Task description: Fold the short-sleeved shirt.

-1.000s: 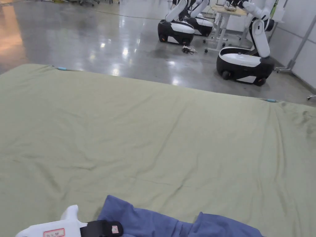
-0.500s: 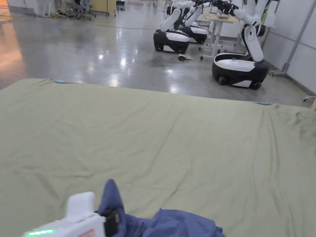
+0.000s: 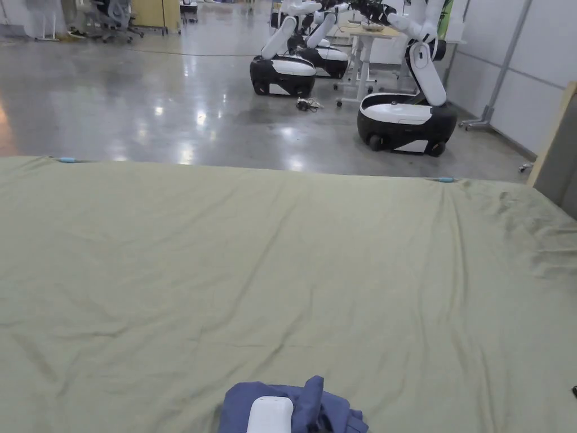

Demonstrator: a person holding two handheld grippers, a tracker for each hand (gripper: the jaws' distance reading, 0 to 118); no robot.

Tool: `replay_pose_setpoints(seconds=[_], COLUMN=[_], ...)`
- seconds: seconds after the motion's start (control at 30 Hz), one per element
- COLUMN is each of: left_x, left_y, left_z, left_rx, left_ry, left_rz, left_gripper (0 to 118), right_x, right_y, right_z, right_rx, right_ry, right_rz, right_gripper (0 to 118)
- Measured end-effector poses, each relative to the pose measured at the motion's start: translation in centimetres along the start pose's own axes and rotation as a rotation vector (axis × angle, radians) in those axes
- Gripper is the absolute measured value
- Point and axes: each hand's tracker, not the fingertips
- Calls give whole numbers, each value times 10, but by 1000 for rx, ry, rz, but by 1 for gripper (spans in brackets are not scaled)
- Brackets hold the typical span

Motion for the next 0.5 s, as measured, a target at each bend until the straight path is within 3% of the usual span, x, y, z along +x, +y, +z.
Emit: replay_pose_setpoints(seconds=[0.1, 0.13, 0.2, 0.27, 0.33, 0.37, 0.43, 0.47, 0.5], left_x=[4, 0, -21, -45, -67, -72, -60, -40, -32], left_y=[9, 8, 5, 1, 3, 2, -5, -1, -2], left_z=[50, 65, 80, 96, 88, 75, 55, 47, 33], left_rx=[86, 135, 222, 323, 297, 151, 123, 125, 54], left_ry=[-89, -151, -135, -156, -214, -273, -177, -96, -45], left_rz=[-44, -43, 14, 139, 306, 373, 290, 243, 236], left_gripper=[89, 90, 90, 89, 86, 79, 36, 24, 24], right_x=[-1, -3, -4, -6, -7, -7, -8, -8, -9], right_y=[-1, -1, -3, -5, -6, -7, -8, -8, -8], right_z=[-2, -3, -5, -6, -6, -7, -9, -9, -9], right_rx=[1, 1, -1, -9, -14, -19, -33, -38, -41], right_ry=[4, 9, 18, 20, 21, 23, 27, 24, 16], right_rz=[2, 2, -3, 2, 6, 6, 8, 14, 21], right_gripper=[0, 0, 0, 0, 0, 0, 0, 0, 0])
